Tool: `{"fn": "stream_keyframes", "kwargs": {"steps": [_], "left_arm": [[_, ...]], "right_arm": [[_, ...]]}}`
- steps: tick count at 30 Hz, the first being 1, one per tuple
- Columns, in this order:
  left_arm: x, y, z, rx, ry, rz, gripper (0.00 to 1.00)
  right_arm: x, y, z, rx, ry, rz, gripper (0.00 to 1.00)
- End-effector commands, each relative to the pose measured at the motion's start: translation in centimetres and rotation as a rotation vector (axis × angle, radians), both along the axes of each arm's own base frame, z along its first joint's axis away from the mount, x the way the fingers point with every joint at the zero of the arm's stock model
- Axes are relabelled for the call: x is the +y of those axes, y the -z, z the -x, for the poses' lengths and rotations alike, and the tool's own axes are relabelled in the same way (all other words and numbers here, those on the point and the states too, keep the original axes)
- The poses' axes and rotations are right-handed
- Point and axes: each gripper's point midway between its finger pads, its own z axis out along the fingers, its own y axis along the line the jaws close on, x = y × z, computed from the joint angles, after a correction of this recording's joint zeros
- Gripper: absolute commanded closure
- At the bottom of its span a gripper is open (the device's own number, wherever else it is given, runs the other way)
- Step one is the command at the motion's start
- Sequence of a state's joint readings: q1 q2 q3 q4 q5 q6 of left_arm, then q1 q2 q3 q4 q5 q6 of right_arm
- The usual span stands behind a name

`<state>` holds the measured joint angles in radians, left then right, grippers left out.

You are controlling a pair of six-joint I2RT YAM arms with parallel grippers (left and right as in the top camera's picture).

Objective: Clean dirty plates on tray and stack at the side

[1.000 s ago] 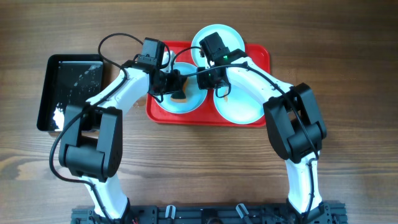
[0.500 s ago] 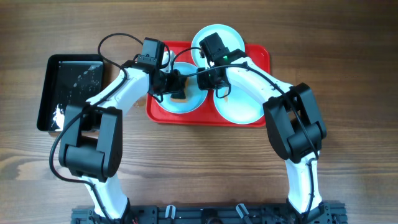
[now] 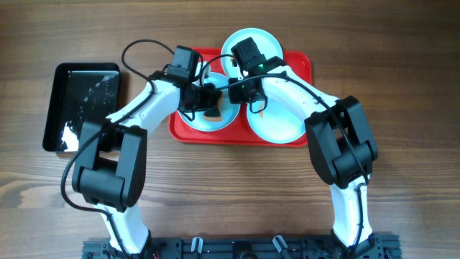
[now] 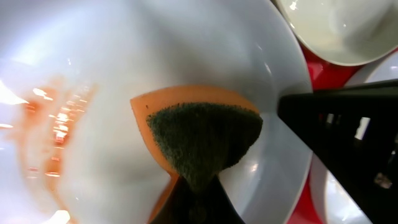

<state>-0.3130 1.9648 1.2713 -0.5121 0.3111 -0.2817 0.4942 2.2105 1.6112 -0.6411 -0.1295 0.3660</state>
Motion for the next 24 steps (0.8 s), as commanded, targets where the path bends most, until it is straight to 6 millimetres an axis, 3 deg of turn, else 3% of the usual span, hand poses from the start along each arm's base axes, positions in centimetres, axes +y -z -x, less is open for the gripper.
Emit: {"fn": "stream_keyframes", "kwargs": {"steps": [1, 5, 9, 16, 18, 19, 24], "left_arm": [[-1.4, 0.1, 0.1, 0.008, -0.011, 0.020, 0.96], [-1.0, 0.2, -0.5, -0.021, -0.025, -0.009, 0.96], [1.0, 0.9, -1.1, -0.047, -0.070, -0.121, 0.96], [1.9, 3.8, -0.7, 0.001, -0.070, -0.181, 0.96], [3.0, 4.9, -0.6, 0.011, -0.087, -0.242, 0.96], [4.5, 5.4, -0.6, 0.010, -0.110, -0.311, 0.96], [9.1, 5.0, -1.1, -0.013, -0.183, -0.490, 0.96]], "right_arm": [[-0.6, 1.2, 0.0, 0.011, 0.014, 0.035, 0.96], [-0.6, 1.2, 0.0, 0.015, 0.024, 0.034, 0.96], [-0.6, 1.2, 0.1, 0.020, 0.036, 0.032, 0.96], [-0.7, 1.2, 0.1, 0.021, 0.035, 0.034, 0.96], [-0.7, 1.2, 0.1, 0.022, 0.035, 0.034, 0.96], [-0.7, 1.2, 0.1, 0.023, 0.035, 0.035, 0.96], [-0.7, 1.2, 0.1, 0.023, 0.034, 0.035, 0.96]]}}
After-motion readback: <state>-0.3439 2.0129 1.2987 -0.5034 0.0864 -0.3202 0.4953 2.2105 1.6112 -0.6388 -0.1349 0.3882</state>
